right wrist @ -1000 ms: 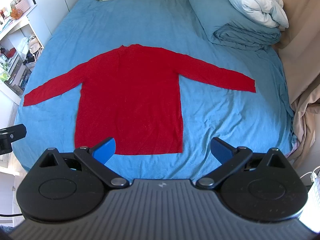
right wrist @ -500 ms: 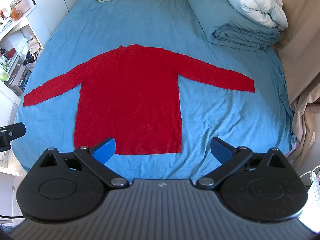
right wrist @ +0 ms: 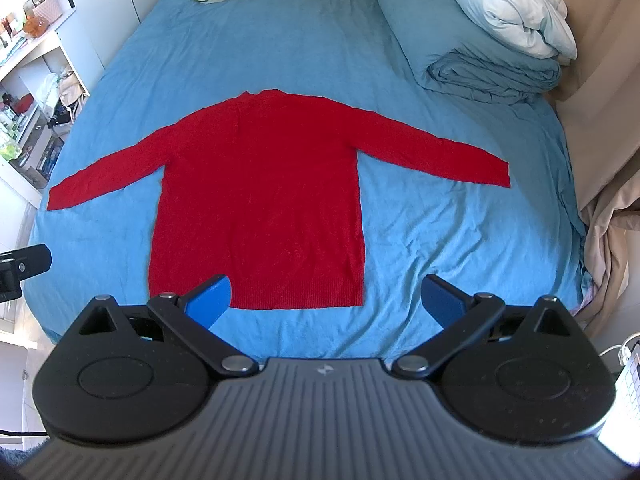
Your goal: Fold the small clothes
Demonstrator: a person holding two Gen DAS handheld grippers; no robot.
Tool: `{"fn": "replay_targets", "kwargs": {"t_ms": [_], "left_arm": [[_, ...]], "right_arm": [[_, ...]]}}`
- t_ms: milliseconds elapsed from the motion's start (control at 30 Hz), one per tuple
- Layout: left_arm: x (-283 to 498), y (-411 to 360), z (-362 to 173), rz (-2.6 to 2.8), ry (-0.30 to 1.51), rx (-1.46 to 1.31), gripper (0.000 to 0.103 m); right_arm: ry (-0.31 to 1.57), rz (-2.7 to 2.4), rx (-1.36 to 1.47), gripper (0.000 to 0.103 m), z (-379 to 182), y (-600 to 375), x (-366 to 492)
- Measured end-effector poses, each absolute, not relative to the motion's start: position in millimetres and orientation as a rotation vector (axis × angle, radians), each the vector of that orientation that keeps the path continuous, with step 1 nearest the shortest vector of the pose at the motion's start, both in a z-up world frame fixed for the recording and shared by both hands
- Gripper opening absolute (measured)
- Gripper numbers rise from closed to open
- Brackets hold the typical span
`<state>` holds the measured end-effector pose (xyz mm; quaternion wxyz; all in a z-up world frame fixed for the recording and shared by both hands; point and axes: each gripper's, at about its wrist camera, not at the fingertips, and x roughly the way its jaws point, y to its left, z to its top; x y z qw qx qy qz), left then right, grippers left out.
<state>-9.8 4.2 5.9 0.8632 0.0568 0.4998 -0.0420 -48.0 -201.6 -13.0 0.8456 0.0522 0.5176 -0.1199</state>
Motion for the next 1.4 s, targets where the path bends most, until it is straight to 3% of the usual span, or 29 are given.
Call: {"fn": "replay_targets", "kwargs": {"t_ms": [1133,1400], "left_arm": [[-6.6,2.9,11.2,-0.094,1.034,0.126,0.103],[43.1,-23.8,20.7,-0.195,1.009,0.139,0.103]], "right_arm": [[1.082,-0.269,0.126,0.103,-11.8,-202.4,-52.0],[1.036,-0.364,0.198,0.103,2.1,-231.4,-35.2]]}}
